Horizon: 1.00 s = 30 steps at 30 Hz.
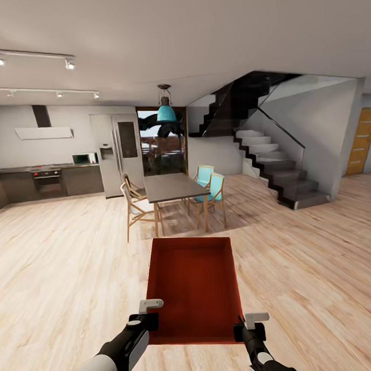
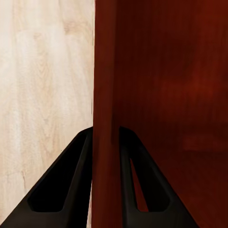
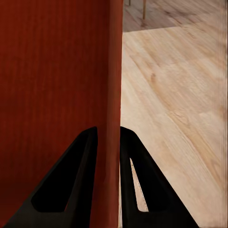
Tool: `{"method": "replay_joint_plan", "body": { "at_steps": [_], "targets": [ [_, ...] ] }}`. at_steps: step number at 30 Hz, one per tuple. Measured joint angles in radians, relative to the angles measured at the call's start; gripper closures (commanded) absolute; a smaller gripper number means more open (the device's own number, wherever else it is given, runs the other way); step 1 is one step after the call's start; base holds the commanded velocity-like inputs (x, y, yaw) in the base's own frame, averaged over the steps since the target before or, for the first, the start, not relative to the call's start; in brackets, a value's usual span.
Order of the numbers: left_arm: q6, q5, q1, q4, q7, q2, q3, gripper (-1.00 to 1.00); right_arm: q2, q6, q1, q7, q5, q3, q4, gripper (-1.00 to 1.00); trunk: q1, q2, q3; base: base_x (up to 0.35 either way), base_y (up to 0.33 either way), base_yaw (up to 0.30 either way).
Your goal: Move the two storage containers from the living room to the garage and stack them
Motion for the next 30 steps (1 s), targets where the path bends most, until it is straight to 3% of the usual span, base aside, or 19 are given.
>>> {"method": "replay_joint_plan", "body": {
  "at_steps": [30],
  "targets": [
    [0.0, -0.007, 0.0, -0.003, 0.002, -0.002, 0.003, 1.0, 0.0, -0.004, 0.0, -0.001, -0.003, -0.001, 0.0, 1.0, 0.0, 0.0, 0.0, 0.0, 0.0, -0.281]
  ]
}}
